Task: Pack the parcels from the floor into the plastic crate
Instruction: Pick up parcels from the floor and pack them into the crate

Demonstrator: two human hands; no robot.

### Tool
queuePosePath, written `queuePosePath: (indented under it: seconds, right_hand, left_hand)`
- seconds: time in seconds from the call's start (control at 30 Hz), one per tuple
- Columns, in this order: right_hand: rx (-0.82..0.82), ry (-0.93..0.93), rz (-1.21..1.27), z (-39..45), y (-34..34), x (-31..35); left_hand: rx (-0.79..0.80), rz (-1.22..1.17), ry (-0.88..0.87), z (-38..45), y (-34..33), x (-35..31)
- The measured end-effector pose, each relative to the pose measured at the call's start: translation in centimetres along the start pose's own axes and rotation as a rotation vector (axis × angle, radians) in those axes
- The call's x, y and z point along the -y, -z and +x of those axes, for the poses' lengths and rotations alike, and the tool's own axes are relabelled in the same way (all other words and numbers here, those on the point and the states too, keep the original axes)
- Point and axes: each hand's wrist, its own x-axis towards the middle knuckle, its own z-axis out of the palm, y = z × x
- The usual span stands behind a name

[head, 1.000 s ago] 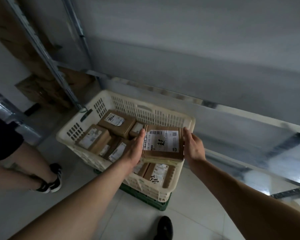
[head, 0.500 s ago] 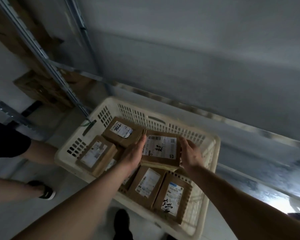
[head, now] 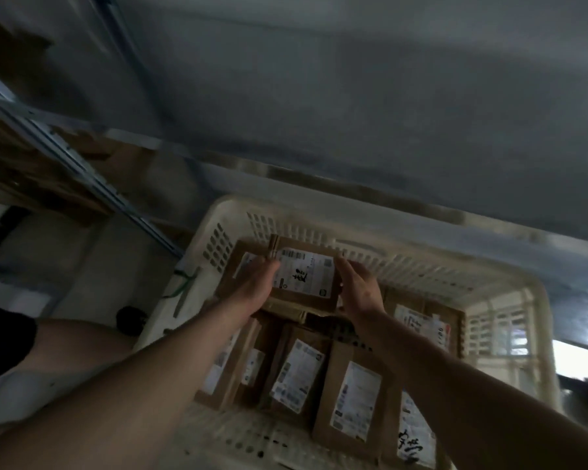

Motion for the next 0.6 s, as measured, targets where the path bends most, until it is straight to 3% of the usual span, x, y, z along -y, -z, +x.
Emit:
queuePosePath:
  seconds: [0.23,0.43,0.6]
  right_hand:
    - [0.137,-0.120,0.217,5.2,-8.5,0.6]
    - [0.193,-0.150,0.201,5.4,-11.8,-0.4]
    - [0.211,-0.188,0.235,5.7,-12.0,0.3]
  left_hand:
    - [-0.164,-0.018,-0.022,7.9,5.0,2.0]
    - [-0.243,0.275,-0.099,8.4,3.5,4.9]
    - [-0.267,0.376,-0.181,8.4,2.9,5.9]
